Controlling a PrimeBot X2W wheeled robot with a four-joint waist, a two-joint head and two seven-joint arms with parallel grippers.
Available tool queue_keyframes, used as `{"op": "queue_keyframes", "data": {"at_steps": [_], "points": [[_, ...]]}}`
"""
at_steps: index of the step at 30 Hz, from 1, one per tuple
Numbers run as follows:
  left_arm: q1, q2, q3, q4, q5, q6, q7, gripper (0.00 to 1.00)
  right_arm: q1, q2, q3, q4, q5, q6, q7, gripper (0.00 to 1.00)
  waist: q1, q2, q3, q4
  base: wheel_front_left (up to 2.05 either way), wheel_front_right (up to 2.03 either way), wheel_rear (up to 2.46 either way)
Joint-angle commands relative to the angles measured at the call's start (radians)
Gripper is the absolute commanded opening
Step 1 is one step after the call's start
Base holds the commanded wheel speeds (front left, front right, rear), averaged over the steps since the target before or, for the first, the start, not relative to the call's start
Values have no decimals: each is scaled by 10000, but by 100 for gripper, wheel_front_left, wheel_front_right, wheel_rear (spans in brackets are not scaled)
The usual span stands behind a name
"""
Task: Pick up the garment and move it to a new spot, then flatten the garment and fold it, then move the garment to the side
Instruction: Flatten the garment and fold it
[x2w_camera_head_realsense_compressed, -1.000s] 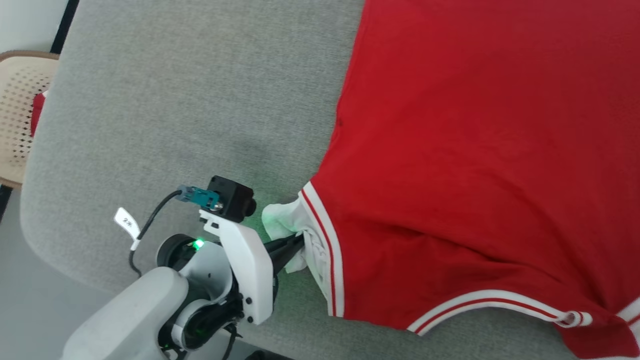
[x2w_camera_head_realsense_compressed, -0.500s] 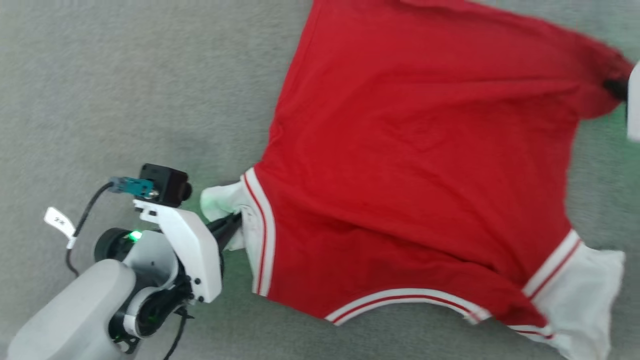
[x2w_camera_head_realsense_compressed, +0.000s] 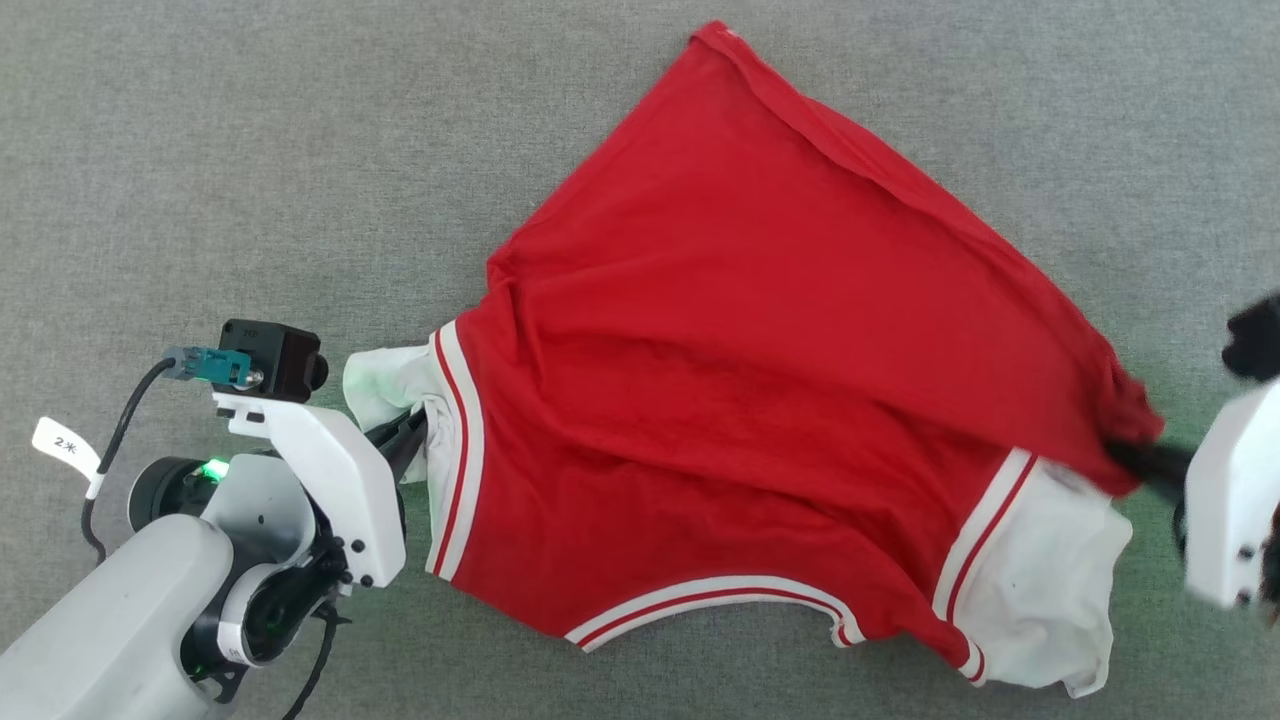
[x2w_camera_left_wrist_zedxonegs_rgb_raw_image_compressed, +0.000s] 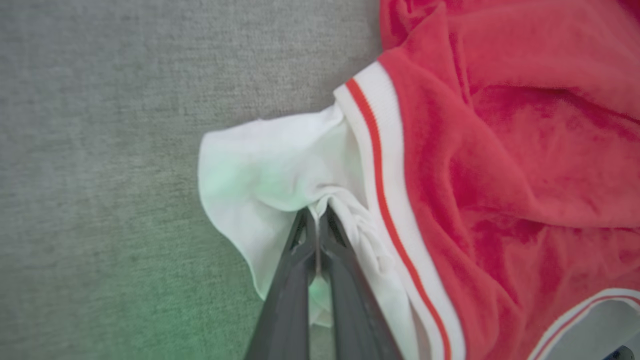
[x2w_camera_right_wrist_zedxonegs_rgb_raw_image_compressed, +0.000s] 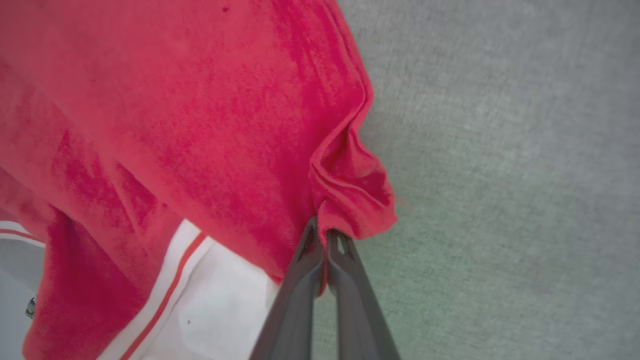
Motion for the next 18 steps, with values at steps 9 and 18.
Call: {"op": "queue_keyframes", "data": {"at_steps": [9,18], "points": [[-175,-261,-135,252,75,-122,-12,0,1311,1497,-144,985,-720,-5,-2256,62,0,0,20,-5,0,0,0],[32,-311,-164,336,32,-161,-149,0,1210,878,-368,-149,-242,-2,-3729,100,0,0,-302,48,0,0,0]]}}
